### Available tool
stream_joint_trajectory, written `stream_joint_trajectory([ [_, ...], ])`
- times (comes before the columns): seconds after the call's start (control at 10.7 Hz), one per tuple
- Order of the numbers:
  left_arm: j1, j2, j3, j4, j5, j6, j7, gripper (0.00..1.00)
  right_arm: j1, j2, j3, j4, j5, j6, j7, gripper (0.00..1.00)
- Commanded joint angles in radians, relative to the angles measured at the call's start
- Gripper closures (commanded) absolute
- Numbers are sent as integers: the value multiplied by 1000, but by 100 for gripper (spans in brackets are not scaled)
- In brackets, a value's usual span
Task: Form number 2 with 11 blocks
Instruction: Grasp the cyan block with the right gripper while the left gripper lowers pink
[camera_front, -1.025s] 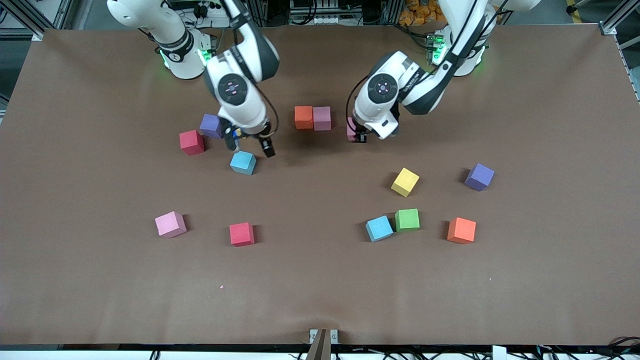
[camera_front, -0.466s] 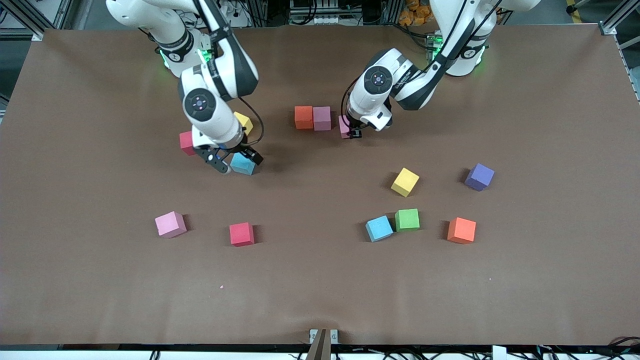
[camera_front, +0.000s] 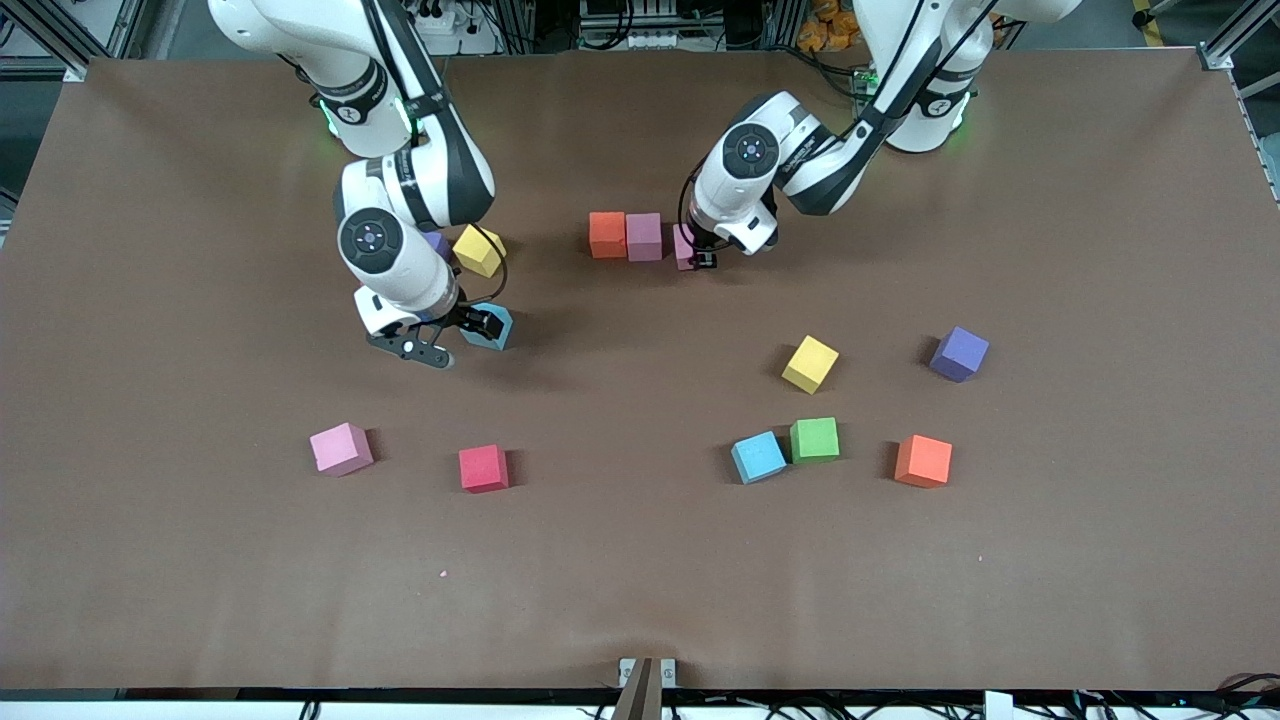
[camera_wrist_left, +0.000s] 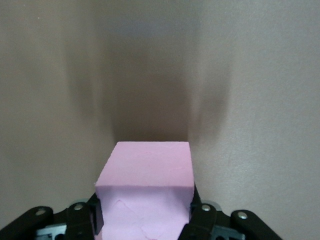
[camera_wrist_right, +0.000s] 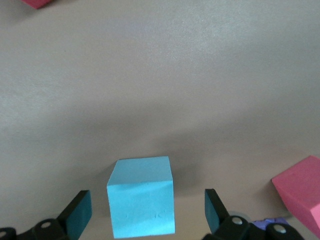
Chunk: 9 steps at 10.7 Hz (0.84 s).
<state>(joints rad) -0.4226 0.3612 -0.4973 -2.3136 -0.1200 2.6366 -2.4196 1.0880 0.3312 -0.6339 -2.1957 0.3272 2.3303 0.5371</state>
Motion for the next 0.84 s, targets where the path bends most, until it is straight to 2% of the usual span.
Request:
stream_joint_trajectory([
  [0.0, 2, -5, -15, -23, 36, 32, -19, 63, 6, 12, 0, 7, 4, 11, -40, 0],
  [0.19, 2, 4, -17, -24, 36, 74, -19, 63, 9, 44, 3, 7, 12, 41, -58, 0],
  [0.37, 1, 21, -17, -26, 36, 109, -19, 63, -2, 57, 42, 4, 59, 59, -89, 0],
  [0.75, 2, 24, -46, -26, 36, 121, -19, 63, 3, 83, 45, -24, 82, 80, -170, 0],
])
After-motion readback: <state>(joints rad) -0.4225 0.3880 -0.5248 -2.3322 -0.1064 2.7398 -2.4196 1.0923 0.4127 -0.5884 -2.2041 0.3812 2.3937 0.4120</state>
